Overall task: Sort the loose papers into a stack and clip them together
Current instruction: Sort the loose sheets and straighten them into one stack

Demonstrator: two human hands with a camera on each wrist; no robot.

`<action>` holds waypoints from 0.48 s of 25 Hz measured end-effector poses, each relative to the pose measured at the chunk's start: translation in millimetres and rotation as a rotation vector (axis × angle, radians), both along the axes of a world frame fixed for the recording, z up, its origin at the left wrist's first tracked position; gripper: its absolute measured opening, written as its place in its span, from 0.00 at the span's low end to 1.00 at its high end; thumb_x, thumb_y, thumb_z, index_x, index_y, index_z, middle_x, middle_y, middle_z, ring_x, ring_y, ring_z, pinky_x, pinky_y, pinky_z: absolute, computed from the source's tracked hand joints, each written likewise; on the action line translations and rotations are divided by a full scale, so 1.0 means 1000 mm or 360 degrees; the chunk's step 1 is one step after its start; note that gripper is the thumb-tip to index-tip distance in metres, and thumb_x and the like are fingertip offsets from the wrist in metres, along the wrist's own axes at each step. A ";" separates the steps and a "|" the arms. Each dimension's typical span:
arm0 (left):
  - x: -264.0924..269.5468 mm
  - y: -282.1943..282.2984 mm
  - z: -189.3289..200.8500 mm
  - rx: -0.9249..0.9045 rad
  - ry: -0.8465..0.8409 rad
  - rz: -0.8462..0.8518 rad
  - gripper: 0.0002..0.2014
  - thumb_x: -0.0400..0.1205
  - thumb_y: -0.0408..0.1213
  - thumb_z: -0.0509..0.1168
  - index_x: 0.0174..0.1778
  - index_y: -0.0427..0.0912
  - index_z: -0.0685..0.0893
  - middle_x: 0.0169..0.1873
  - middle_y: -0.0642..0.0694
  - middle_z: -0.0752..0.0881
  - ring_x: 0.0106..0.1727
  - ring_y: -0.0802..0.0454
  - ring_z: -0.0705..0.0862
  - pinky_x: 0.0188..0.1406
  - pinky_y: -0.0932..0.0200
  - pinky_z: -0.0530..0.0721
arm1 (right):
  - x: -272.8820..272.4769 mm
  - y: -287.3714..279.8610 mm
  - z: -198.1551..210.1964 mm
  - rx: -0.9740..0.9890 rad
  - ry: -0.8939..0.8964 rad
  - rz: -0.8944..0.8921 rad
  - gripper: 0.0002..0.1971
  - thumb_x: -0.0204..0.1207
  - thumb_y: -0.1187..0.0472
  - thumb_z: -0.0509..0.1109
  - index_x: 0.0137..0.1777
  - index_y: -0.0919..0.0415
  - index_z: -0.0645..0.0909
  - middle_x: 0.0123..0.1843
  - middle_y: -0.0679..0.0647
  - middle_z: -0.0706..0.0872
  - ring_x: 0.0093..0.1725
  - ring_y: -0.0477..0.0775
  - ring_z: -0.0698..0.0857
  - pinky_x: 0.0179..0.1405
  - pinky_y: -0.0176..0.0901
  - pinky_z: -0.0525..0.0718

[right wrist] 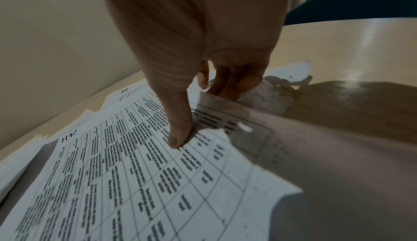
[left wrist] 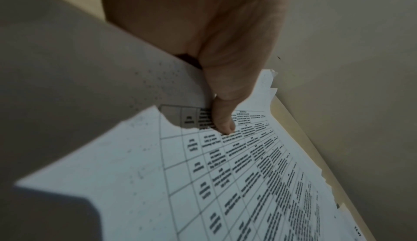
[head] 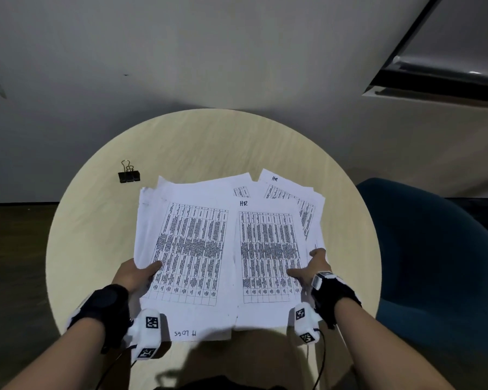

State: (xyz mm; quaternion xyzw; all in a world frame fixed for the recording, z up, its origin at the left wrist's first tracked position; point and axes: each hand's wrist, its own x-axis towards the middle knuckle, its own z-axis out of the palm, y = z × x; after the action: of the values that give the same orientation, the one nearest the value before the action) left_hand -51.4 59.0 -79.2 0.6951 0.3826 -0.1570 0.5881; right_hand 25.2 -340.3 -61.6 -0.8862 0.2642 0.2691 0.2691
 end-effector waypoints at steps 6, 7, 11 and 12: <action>-0.002 -0.002 0.006 -0.0164 -0.0003 0.0081 0.11 0.82 0.29 0.66 0.34 0.36 0.74 0.24 0.42 0.73 0.24 0.50 0.67 0.16 0.66 0.69 | -0.007 -0.017 0.006 0.0471 -0.0650 -0.0332 0.08 0.79 0.58 0.69 0.53 0.61 0.79 0.36 0.57 0.82 0.37 0.57 0.80 0.39 0.47 0.77; -0.002 0.000 0.007 -0.0158 0.0017 0.0072 0.12 0.82 0.30 0.66 0.34 0.36 0.74 0.24 0.41 0.73 0.24 0.50 0.67 0.19 0.64 0.69 | -0.003 -0.024 0.012 0.0614 -0.0734 -0.0489 0.08 0.79 0.60 0.69 0.56 0.61 0.79 0.41 0.58 0.84 0.42 0.59 0.82 0.45 0.50 0.80; -0.001 0.005 0.003 -0.0110 0.0064 0.0003 0.10 0.82 0.31 0.67 0.36 0.34 0.75 0.23 0.40 0.74 0.24 0.49 0.68 0.28 0.58 0.67 | 0.006 -0.037 0.035 0.1560 -0.0698 -0.1015 0.35 0.66 0.58 0.81 0.73 0.60 0.74 0.66 0.63 0.84 0.65 0.68 0.83 0.66 0.74 0.77; -0.001 0.004 0.002 -0.0108 0.0062 0.0009 0.11 0.82 0.31 0.67 0.35 0.34 0.74 0.22 0.41 0.74 0.24 0.49 0.68 0.27 0.59 0.68 | 0.007 -0.030 0.043 0.1681 -0.0631 -0.1010 0.40 0.60 0.56 0.84 0.73 0.61 0.74 0.66 0.63 0.85 0.64 0.67 0.84 0.65 0.73 0.79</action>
State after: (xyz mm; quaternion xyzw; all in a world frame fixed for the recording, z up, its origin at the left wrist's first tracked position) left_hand -52.6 63.3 -77.1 0.6704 0.3904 -0.1819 0.6042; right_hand 31.9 -370.6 -18.3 -0.5462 0.2907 0.1016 0.7790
